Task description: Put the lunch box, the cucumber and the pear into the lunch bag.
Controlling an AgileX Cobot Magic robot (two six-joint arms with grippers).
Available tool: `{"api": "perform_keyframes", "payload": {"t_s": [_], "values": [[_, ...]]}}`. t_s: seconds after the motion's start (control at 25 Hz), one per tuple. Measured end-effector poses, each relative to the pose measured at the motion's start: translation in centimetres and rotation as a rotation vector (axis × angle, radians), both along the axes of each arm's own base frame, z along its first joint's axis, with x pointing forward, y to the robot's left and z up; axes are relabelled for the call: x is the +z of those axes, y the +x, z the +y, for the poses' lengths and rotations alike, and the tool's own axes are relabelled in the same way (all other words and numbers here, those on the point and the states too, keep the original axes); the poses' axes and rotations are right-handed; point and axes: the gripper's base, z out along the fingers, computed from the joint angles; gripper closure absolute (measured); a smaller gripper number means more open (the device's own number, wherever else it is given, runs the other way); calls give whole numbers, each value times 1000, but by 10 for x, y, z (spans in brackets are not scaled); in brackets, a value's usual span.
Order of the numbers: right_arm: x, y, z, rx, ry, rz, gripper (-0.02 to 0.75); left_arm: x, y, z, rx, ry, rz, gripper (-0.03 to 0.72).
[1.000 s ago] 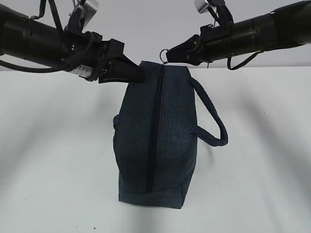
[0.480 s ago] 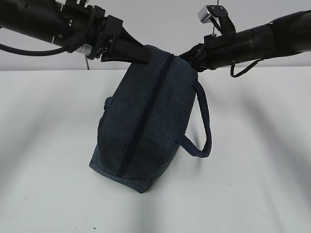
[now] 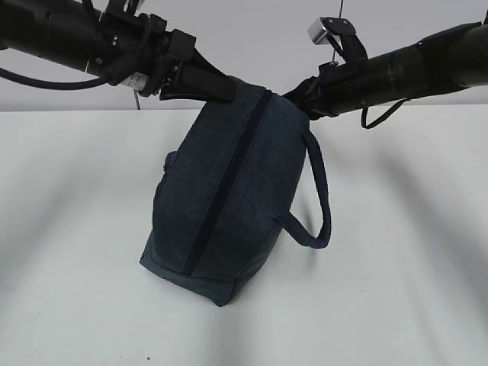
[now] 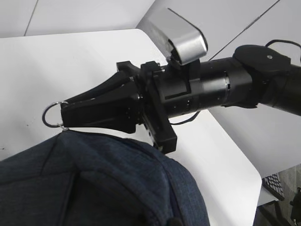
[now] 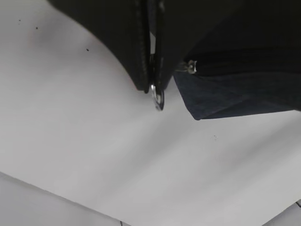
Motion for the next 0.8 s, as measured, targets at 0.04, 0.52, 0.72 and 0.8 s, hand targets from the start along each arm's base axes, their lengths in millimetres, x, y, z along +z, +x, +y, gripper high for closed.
{"api": "perform_keyframes", "payload": {"t_s": [0.04,0.52,0.72,0.8], "values": [[-2,0,0,1,6,8,732,-1,0,0,-1,2,0,664],[0,6,-1,-48,-2,-12,667,-13,8,-1,33,18,64,665],[3,13,-9,-103,-31,-43,486,-30,15,-4,50,13,122,665],[3,14,-10,-107,-34,-44,429,-36,19,-3,78,16,146,665]]}}
